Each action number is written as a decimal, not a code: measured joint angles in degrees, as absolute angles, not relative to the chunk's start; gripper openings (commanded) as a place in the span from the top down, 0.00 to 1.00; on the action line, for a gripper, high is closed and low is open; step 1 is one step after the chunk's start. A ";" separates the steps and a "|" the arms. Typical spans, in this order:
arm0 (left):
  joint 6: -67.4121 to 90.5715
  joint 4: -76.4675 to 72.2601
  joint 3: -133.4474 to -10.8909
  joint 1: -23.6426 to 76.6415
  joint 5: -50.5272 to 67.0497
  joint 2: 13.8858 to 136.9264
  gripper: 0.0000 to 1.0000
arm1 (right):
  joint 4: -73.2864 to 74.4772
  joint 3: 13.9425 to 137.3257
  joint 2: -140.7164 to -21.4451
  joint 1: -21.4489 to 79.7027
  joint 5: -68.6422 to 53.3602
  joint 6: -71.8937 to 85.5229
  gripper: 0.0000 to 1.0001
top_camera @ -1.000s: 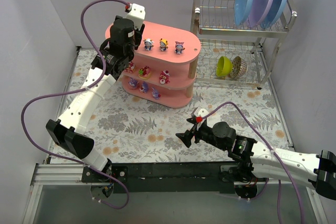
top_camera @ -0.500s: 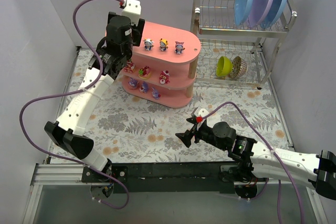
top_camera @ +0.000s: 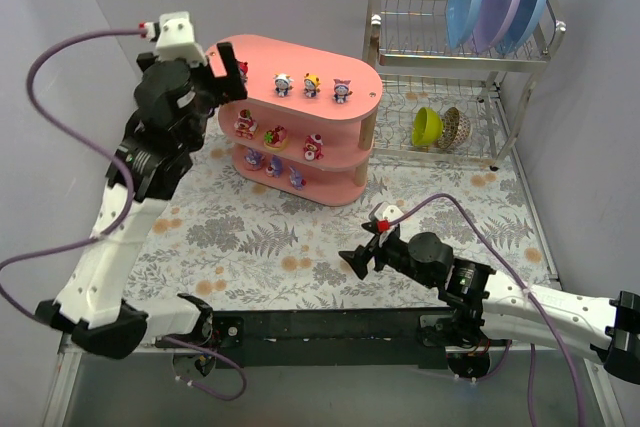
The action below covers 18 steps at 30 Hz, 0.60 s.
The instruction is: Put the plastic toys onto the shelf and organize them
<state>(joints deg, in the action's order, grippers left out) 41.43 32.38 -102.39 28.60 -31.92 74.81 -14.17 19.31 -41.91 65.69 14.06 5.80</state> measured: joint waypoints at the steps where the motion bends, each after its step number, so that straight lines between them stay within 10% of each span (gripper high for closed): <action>1: 43.35 32.75 -99.90 28.60 -31.27 71.88 0.02 | -13.39 19.55 -41.65 65.69 14.68 5.80 0.04; 18: 63.00 45.15 -64.88 28.60 -25.47 27.20 0.02 | 13.15 30.65 -28.56 55.46 42.35 10.83 0.02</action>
